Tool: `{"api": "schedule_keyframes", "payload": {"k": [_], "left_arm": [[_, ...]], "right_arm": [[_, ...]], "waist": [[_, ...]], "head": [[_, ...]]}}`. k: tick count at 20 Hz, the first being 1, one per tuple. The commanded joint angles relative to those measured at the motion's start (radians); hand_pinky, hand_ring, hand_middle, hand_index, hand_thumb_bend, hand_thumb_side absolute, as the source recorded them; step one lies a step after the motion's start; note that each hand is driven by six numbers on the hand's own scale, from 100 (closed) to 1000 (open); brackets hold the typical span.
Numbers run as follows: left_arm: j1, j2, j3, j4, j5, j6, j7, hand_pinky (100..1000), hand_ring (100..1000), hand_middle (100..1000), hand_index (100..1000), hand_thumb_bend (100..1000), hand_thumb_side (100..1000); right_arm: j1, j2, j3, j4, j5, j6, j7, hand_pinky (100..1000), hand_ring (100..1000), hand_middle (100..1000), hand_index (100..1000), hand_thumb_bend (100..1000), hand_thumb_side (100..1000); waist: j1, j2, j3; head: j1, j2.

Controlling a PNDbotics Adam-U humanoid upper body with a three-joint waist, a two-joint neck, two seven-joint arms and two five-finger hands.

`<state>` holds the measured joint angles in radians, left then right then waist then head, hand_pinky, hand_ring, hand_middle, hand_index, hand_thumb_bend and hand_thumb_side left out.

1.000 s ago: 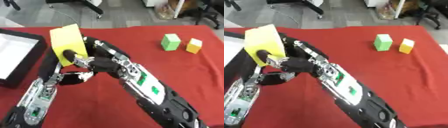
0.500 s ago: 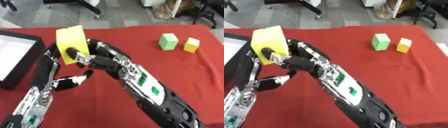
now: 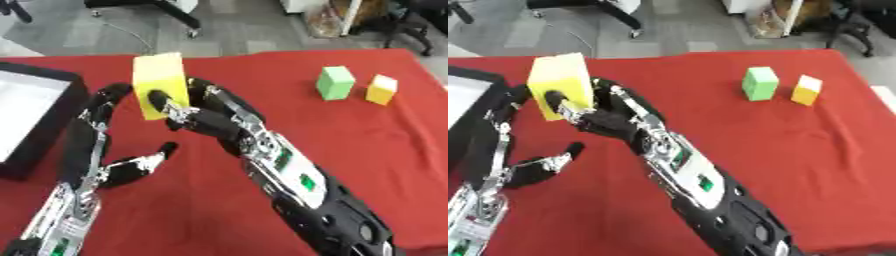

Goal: Pick up the objects with one hand, pass them to the other hand, and then place them into the box on the other side of the table.

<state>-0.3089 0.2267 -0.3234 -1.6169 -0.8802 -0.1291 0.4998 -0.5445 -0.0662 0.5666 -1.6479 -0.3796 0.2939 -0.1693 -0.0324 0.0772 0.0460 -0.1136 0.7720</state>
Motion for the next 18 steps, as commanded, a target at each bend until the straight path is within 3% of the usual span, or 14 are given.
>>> {"api": "schedule_keyframes", "payload": {"k": [1,11,18], "left_arm": [[-0.025,0.010,0.007,-0.020,0.000,-0.007,0.021,775,809,783,874,610,556],[-0.066,0.034,-0.023,-0.045,-0.030,-0.063,0.008,780,801,782,868,579,540],[-0.072,0.042,-0.018,-0.075,-0.064,-0.058,0.057,789,810,794,872,552,494]], "right_arm": [[-0.010,0.003,0.021,0.006,-0.023,0.013,0.010,567,522,392,511,195,355],[-0.019,-0.013,0.067,-0.018,-0.079,0.058,0.076,568,524,393,512,199,360],[-0.013,-0.023,0.080,-0.029,-0.118,0.093,0.098,565,523,389,507,199,359]], "waist": [[-0.007,-0.022,-0.002],[-0.006,-0.022,-0.008],[-0.007,-0.023,-0.009]], "head": [[-0.002,-0.002],[-0.004,-0.002],[-0.010,-0.002]]}}
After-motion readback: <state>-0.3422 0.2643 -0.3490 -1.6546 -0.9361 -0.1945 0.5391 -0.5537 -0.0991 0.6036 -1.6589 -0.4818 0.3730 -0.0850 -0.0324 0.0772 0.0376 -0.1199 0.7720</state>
